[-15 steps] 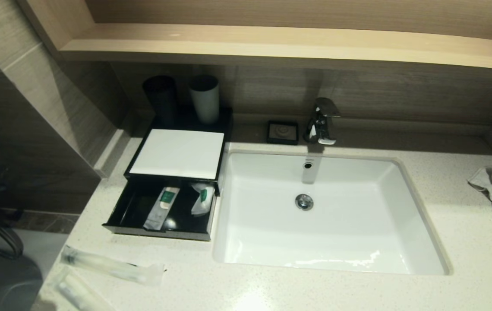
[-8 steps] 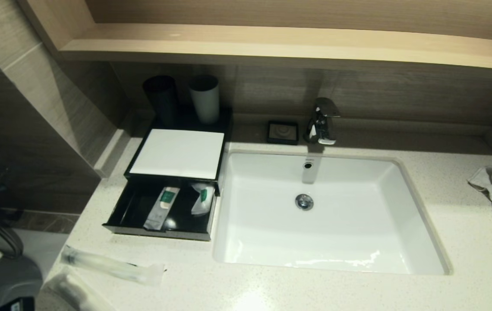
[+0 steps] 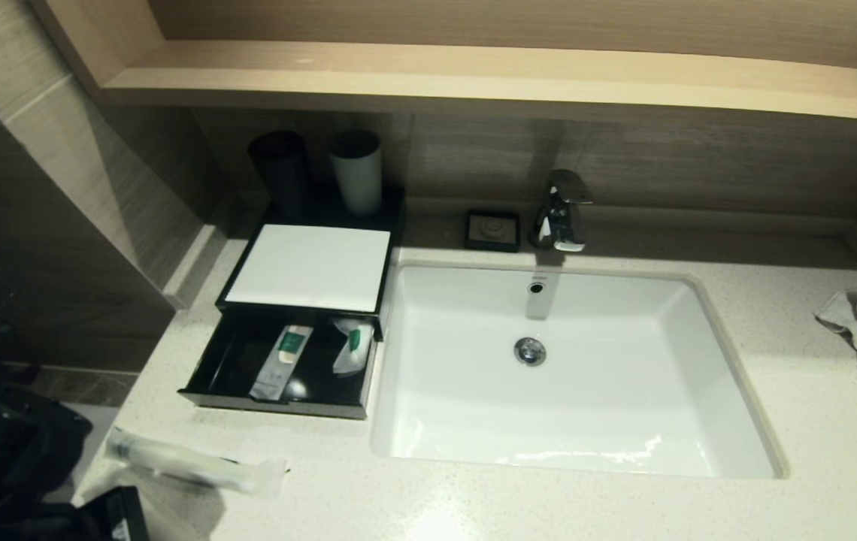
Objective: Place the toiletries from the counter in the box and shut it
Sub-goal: Pick up the bathroom toiletry
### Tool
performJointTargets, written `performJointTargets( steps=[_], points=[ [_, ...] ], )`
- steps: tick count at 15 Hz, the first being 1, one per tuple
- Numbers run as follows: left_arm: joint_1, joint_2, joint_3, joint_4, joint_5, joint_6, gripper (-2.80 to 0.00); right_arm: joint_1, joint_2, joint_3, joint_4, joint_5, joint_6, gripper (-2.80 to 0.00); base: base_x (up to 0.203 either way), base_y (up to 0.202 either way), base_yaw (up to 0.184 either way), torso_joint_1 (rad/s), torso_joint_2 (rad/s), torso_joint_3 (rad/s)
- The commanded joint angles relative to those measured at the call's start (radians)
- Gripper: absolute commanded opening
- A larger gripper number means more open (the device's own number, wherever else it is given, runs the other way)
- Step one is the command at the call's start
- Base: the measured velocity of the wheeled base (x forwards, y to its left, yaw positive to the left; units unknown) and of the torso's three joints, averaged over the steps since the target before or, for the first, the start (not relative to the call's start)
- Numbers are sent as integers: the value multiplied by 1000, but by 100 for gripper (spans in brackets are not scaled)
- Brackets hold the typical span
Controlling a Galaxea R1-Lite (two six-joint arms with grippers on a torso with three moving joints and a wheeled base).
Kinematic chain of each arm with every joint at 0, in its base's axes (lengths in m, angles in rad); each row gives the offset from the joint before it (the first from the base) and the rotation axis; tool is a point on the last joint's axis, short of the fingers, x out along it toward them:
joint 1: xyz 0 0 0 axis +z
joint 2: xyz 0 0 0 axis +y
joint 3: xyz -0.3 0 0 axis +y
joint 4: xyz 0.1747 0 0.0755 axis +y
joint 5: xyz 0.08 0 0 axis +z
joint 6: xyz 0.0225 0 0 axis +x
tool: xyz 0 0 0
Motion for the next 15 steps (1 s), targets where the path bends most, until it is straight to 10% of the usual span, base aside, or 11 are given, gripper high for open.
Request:
performJointTargets(
  steps=[1, 15],
  points=[
    [-8, 18, 3, 12, 15, -30, -280, 0, 0, 0, 0, 0, 0, -280, 0, 0, 0, 0, 0, 0],
    [-137, 42, -21, 92, 21, -316, -280, 0, 0, 0, 0, 0, 0, -280, 0, 0, 0, 0, 0, 0]
  ],
)
